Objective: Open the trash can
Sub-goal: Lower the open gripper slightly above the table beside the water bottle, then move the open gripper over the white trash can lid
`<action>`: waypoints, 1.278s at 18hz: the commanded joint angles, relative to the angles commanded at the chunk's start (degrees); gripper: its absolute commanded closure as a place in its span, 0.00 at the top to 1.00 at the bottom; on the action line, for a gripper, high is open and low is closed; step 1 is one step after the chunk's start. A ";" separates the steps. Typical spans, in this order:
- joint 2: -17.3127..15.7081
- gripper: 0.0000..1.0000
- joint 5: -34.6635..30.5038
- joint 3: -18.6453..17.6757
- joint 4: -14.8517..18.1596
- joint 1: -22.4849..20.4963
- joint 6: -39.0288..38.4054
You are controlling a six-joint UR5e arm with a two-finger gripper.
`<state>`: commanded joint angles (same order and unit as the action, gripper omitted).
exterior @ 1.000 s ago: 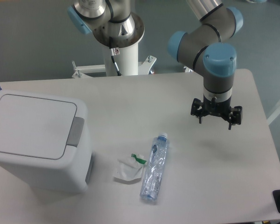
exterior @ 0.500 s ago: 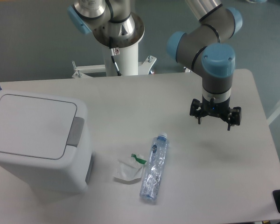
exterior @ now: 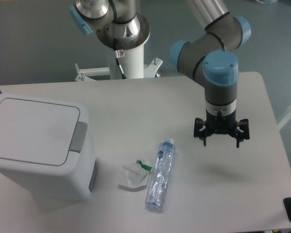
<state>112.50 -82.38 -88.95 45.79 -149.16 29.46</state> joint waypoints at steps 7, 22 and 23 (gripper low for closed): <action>-5.52 1.00 17.06 0.00 -0.09 3.08 -3.70; -13.45 1.00 20.06 -4.65 0.00 14.15 -14.25; -13.54 1.00 19.98 -4.83 0.00 14.50 -14.78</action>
<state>98.97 -62.40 -93.78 45.79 -134.65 14.68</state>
